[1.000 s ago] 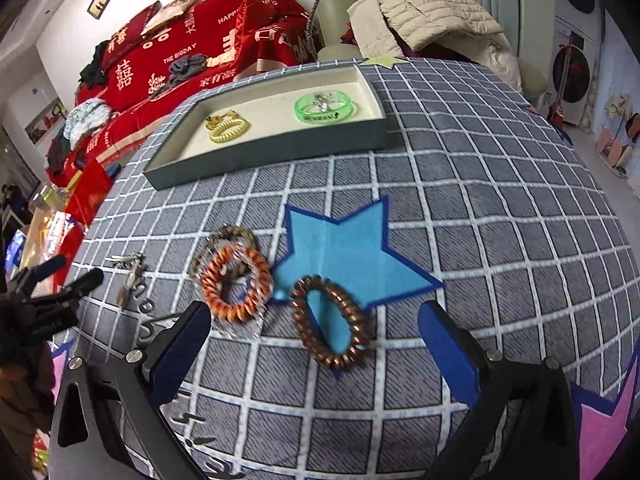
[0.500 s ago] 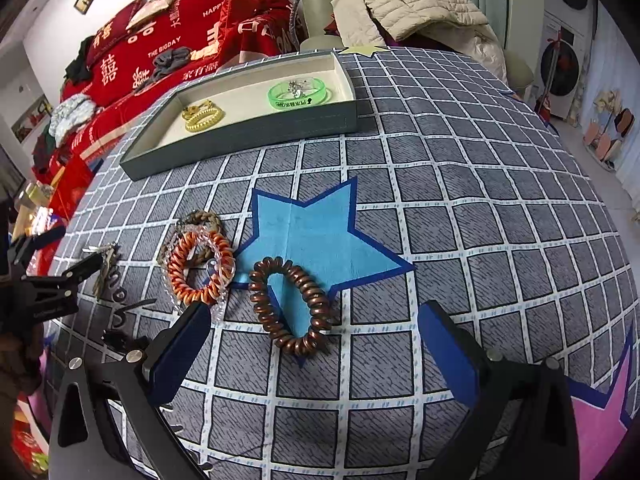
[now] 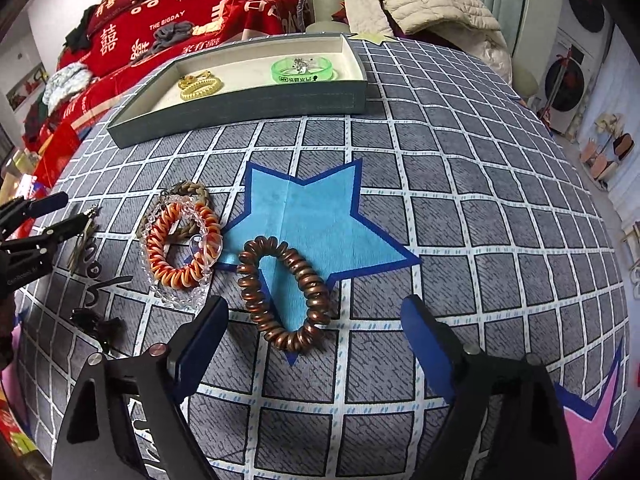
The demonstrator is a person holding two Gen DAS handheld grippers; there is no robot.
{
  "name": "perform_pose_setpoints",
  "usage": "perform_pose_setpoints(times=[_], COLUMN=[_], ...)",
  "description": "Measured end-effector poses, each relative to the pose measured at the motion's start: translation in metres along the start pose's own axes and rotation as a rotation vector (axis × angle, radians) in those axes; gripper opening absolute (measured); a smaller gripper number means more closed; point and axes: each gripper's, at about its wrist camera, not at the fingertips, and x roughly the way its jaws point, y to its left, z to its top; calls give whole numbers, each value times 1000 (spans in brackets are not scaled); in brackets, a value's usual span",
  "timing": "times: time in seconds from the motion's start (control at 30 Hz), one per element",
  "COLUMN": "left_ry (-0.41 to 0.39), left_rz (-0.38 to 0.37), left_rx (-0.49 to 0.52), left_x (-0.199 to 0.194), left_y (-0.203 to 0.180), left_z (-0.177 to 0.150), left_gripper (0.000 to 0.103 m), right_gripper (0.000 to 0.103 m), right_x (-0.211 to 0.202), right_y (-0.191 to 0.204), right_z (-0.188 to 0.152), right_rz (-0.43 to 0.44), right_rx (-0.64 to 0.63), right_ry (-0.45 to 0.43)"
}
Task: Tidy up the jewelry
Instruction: 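Grasp the silver hair clip with the left gripper while the right grasps the brown coil hair tie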
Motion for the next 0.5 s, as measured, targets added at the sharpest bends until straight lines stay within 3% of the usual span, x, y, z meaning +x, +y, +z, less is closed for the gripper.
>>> perform_pose_setpoints(times=[0.23, 0.33, 0.5], left_ry=[17, 23, 11], left_rz=[2, -28, -30], left_rx=[7, -6, -15], left_x=[-3, -4, -6], left_y=[-8, -10, -16], left_z=[-1, -2, -4], left_gripper=[66, 53, 39], right_gripper=[81, 78, 58], right_x=[1, 1, -1], right_y=[7, 9, 12], right_z=[2, 2, 4], right_rz=[-14, -10, -6], right_rx=[-42, -48, -54], right_ry=[1, 1, 0])
